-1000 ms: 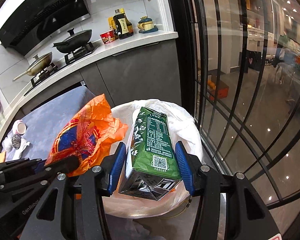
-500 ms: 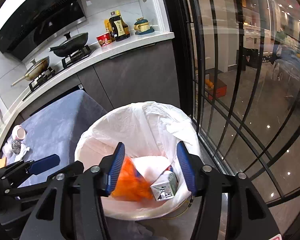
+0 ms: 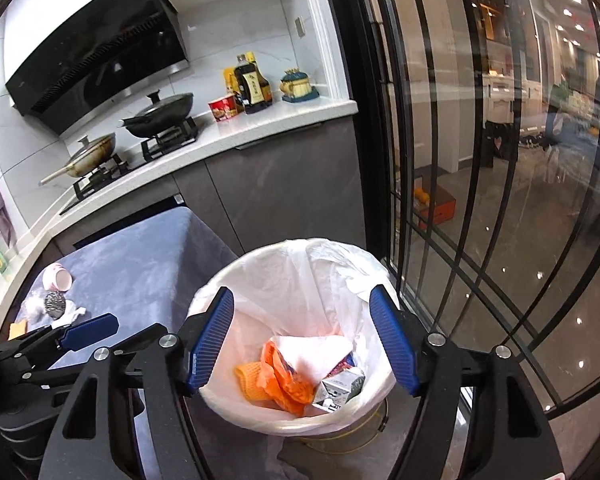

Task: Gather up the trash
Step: 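Carry the snack bag and carton over the bin and release both, then move both open tools back over the table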

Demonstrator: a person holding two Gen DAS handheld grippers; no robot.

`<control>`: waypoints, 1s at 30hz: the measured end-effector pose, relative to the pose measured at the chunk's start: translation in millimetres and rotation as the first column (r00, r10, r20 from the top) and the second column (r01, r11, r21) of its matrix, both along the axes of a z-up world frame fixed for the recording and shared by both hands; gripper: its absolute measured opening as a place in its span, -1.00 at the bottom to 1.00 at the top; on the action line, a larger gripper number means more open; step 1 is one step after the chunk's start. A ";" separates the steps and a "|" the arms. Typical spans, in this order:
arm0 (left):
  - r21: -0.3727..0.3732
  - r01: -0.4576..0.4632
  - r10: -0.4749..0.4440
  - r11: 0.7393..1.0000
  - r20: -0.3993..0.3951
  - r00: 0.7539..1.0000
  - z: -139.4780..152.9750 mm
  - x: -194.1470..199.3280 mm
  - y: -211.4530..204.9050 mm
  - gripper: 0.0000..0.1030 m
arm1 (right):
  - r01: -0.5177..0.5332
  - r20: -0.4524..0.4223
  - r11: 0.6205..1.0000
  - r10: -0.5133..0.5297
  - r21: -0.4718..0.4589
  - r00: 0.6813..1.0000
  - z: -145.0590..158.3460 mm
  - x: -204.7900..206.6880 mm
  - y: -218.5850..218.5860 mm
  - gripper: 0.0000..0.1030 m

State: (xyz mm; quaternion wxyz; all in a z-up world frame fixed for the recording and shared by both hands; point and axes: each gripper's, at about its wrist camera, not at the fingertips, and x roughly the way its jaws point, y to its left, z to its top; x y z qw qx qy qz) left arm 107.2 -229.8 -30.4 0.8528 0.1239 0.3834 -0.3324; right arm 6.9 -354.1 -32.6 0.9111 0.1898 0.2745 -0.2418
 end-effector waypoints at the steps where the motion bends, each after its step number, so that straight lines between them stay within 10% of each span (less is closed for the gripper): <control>1: -0.005 -0.004 0.004 1.000 0.003 1.000 1.8 -0.9 3.1 0.20 | -0.003 0.005 1.000 0.003 -0.010 1.000 3.2 -0.5 3.6 0.40; 30: -0.083 -0.244 0.243 0.966 -0.016 0.970 20.4 34.3 167.2 0.39 | -0.212 0.020 0.973 0.215 -0.093 0.976 34.2 48.4 129.2 0.48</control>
